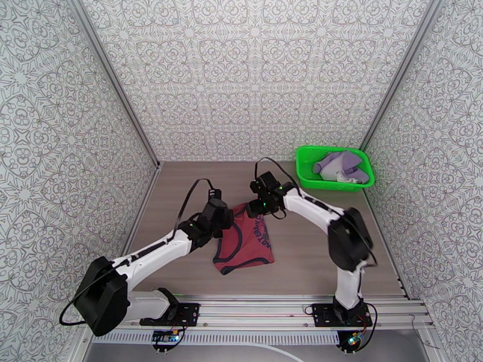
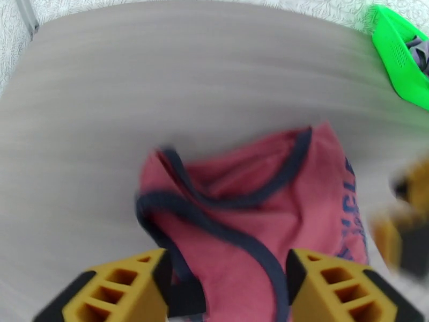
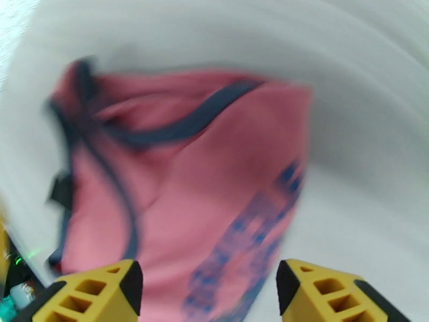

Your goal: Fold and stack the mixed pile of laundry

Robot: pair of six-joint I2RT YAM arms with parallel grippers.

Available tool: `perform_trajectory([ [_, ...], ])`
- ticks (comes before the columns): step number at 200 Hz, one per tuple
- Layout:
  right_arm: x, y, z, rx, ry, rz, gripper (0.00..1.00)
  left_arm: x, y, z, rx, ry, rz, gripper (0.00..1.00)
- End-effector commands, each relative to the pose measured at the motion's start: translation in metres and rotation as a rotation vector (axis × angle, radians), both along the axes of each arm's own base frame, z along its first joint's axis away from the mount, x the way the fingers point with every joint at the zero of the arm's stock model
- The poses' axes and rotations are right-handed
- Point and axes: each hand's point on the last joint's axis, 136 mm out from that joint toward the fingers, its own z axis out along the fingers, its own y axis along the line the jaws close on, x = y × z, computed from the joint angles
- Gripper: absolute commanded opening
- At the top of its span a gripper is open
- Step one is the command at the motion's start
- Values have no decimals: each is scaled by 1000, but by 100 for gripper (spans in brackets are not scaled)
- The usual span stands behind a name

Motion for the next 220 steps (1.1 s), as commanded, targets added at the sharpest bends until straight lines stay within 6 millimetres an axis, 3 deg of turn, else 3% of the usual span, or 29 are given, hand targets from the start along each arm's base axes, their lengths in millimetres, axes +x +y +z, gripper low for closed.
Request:
perform_trajectory([
  [1,22,-2,-15,-44,-12,46,72,-34,34,-32,14,144,144,56],
  [29,51,0,-35,-40,-2,40,71,-43,41,-38,-55,159,179,55],
  [54,55,15,-51,14,57,75,65,-46,40,-29,-73,162,172,55],
  [66,52,24,-57,55,89,87,54,-49,42,-28,-65,179,171,55],
  [94,59,24,-65,72,115,30,6,-58,45,-31,-60,210,170,56],
  [100,63,21,-65,70,113,1,0,-59,46,-31,-65,210,172,55],
  [127,87,-19,-58,61,88,-231,0,-59,51,-29,-92,199,172,55],
  [142,101,-59,-51,79,74,-433,0,-55,52,-22,-104,194,153,56],
  [164,99,-113,-52,112,50,-674,0,-48,53,-7,-100,185,124,56],
  [187,76,-159,-52,142,19,-891,0,-43,45,7,-115,178,82,59],
  [220,31,-168,-66,276,65,-1060,0,-45,16,5,-184,212,11,64],
])
